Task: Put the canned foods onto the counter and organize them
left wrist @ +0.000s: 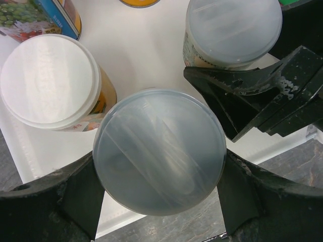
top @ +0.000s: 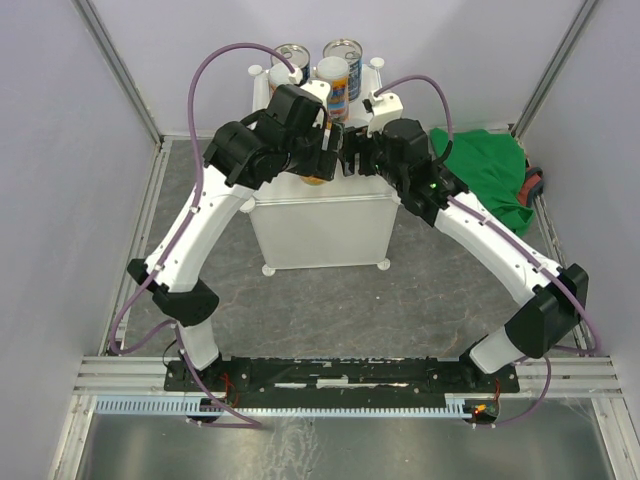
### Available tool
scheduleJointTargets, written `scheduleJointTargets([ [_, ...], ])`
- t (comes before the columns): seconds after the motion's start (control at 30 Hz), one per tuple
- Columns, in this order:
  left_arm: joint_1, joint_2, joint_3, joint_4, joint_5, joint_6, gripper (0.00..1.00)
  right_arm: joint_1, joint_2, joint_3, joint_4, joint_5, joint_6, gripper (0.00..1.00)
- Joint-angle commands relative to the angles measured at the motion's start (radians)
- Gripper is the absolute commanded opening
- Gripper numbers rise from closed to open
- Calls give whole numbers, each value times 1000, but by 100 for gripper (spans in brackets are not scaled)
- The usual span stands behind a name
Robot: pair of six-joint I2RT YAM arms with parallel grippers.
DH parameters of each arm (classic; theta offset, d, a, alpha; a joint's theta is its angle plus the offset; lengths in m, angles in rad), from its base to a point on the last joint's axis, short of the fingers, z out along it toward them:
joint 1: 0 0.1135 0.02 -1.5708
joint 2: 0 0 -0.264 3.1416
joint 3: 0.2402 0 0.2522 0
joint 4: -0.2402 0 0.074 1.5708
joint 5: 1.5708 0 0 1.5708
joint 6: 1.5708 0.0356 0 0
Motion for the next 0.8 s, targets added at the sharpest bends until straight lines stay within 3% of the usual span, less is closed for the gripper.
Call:
scheduleJointTargets([
  [0.0,5,3,31,77,28,-35,59,-10,10,51,48,-17,13,78],
  [0.2,5,6,33,80,35,-36,68,-10,22,64,52,-22,20,78],
  [0.3,5,5,33,81,34,-36,82,-10,25,67,52,-21,18,78],
  [0.53,6,1,34,85,29,-38,83,-11,32,74,52,-27,22,78],
  [0.63,5,-4,36,89,24,-40,90,-10,38,83,50,-25,21,78],
  [0.77,5,-9,36,89,24,-43,92,-11,50,99,44,-31,22,80],
])
